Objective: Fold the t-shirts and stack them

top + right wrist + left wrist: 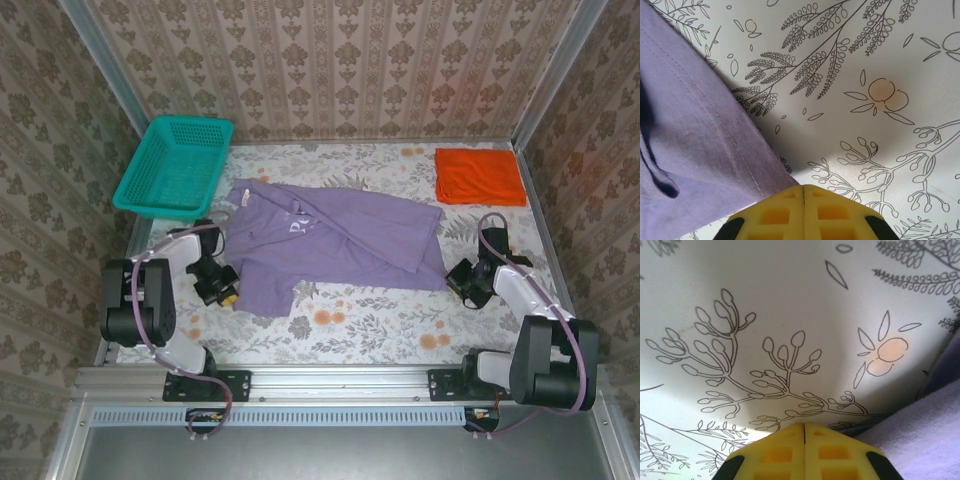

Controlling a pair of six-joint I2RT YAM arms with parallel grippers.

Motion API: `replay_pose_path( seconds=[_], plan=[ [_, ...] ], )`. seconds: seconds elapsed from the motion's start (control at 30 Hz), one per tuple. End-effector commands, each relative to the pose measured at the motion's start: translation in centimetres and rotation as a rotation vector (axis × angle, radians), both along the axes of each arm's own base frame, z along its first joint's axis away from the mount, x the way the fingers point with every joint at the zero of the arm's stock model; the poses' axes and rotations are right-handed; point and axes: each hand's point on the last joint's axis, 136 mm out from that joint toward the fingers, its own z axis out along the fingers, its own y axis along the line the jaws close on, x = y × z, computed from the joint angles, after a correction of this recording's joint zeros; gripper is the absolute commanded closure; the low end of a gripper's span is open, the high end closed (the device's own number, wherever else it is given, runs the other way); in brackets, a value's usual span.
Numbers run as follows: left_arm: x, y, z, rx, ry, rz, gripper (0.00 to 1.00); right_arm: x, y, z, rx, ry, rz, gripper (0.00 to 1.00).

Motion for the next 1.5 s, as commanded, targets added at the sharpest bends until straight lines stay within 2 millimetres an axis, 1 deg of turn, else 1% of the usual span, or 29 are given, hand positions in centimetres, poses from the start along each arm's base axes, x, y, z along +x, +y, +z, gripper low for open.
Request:
replay_pose_path(
  seconds=[0.0, 0.1, 0.17, 0.2, 0.3, 0.37, 0.43, 0.47, 0.53, 0.6, 0.67, 0.7, 0.83, 0.9, 0.93, 1.0, 1.07, 1.1, 1.13, 1.17, 1.2, 1.23, 1.27, 1.3, 1.33, 1.37, 1.4, 1.43, 1.47],
  plan=[
    [1.8, -2.5, -1.2, -0.093, -0.051, -0.027, 1.00, 0.4, -0.2, 0.3, -0.005, -0.009, 0.006, 1.00],
    [2.2, -2.1, -0.3, -0.072, -0.069, -0.044, 1.00, 0.5, -0.3, 0.5, -0.008, -0.016, 0.005, 1.00],
    [3.1, -1.8, 1.3, -0.048, -0.120, -0.064, 1.00, 0.7, -0.2, 1.0, -0.007, -0.030, 0.007, 1.00],
    [3.7, -1.4, 2.4, -0.028, -0.155, -0.071, 1.00, 0.8, -0.2, 1.2, -0.006, -0.037, 0.009, 1.00],
    [5.6, -0.3, 7.0, 0.039, -0.295, -0.081, 1.00, 1.5, -0.3, 2.8, -0.016, -0.072, 0.015, 1.00],
    [7.0, 0.3, 10.9, 0.077, -0.409, -0.080, 1.00, 2.2, -0.5, 4.3, -0.026, -0.113, 0.020, 1.00],
    [7.6, 0.9, 14.1, 0.117, -0.480, -0.073, 1.00, 2.8, -0.6, 5.7, -0.036, -0.153, 0.024, 1.00],
    [7.6, 1.1, 15.1, 0.135, -0.488, -0.072, 1.00, 2.9, -0.7, 6.3, -0.043, -0.166, 0.023, 1.00],
    [7.2, 1.2, 16.4, 0.157, -0.511, -0.060, 1.00, 3.0, -0.7, 6.9, -0.045, -0.176, 0.024, 1.00],
    [6.2, 1.2, 17.0, 0.170, -0.541, -0.032, 1.00, 3.0, -0.5, 7.4, -0.035, -0.186, 0.027, 1.00],
    [4.6, 1.5, 16.5, 0.189, -0.560, -0.004, 1.00, 2.6, -0.3, 7.3, -0.026, -0.186, 0.027, 1.00],
    [3.9, 1.5, 15.9, 0.187, -0.555, 0.006, 1.00, 2.3, -0.2, 7.0, -0.021, -0.182, 0.025, 1.00],
    [-0.1, 2.0, 12.1, 0.191, -0.415, 0.001, 1.00, 0.1, 0.3, 4.9, -0.010, -0.125, 0.032, 1.00],
    [-0.9, 1.9, 11.1, 0.170, -0.387, -0.011, 1.00, -0.7, 0.4, 4.1, -0.011, -0.103, 0.034, 1.00],
    [-0.7, 1.6, 11.0, 0.147, -0.382, -0.014, 1.00, -0.7, 0.3, 4.0, -0.011, -0.106, 0.031, 1.00],
    [0.9, 1.3, 11.4, 0.112, -0.394, -0.011, 1.00, 0.1, 0.2, 4.2, -0.009, -0.131, 0.020, 1.00],
    [4.3, 0.2, 12.4, 0.063, -0.426, -0.031, 1.00, 2.0, -0.1, 4.9, -0.011, -0.178, 0.000, 1.00],
    [6.6, -0.4, 13.6, 0.044, -0.455, -0.049, 1.00, 3.7, -0.4, 5.6, -0.015, -0.207, -0.011, 1.00],
    [9.6, -1.1, 14.5, 0.023, -0.470, -0.071, 1.00, 5.3, -0.9, 6.4, -0.020, -0.218, -0.027, 1.00],
    [12.6, -2.0, 16.9, -0.005, -0.530, -0.097, 1.00, 8.2, -1.4, 8.0, -0.025, -0.263, -0.042, 1.00],
    [15.6, -2.6, 17.8, -0.018, -0.546, -0.111, 1.00, 10.3, -1.8, 9.2, -0.022, -0.275, -0.051, 1.00],
    [18.9, -3.1, 20.1, -0.024, -0.595, -0.122, 1.00, 13.1, -2.1, 11.1, -0.015, -0.294, -0.050, 1.00],
    [21.6, -3.6, 23.9, -0.045, -0.681, -0.130, 1.00, 15.8, -2.3, 13.4, -0.005, -0.316, -0.036, 1.00],
    [24.4, -4.0, 25.7, -0.058, -0.720, -0.129, 1.00, 18.0, -2.5, 15.9, -0.011, -0.349, -0.028, 1.00],
    [26.5, -4.3, 30.3, -0.067, -0.834, -0.128, 1.00, 20.3, -2.9, 19.6, -0.030, -0.405, -0.027, 1.00],
    [28.2, -4.6, 34.7, -0.081, -0.963, -0.131, 1.00, 22.0, -3.3, 23.2, -0.052, -0.464, -0.027, 1.00],
    [29.0, -4.8, 38.6, -0.102, -1.096, -0.130, 1.00, 23.1, -3.6, 26.7, -0.072, -0.532, -0.026, 1.00],
    [29.3, -4.7, 42.8, -0.129, -1.245, -0.109, 1.00, 23.9, -3.7, 30.8, -0.090, -0.625, -0.023, 1.00],
    [29.0, -4.3, 46.2, -0.162, -1.361, -0.087, 1.00, 24.1, -3.7, 34.3, -0.102, -0.704, -0.020, 1.00]
  ],
)
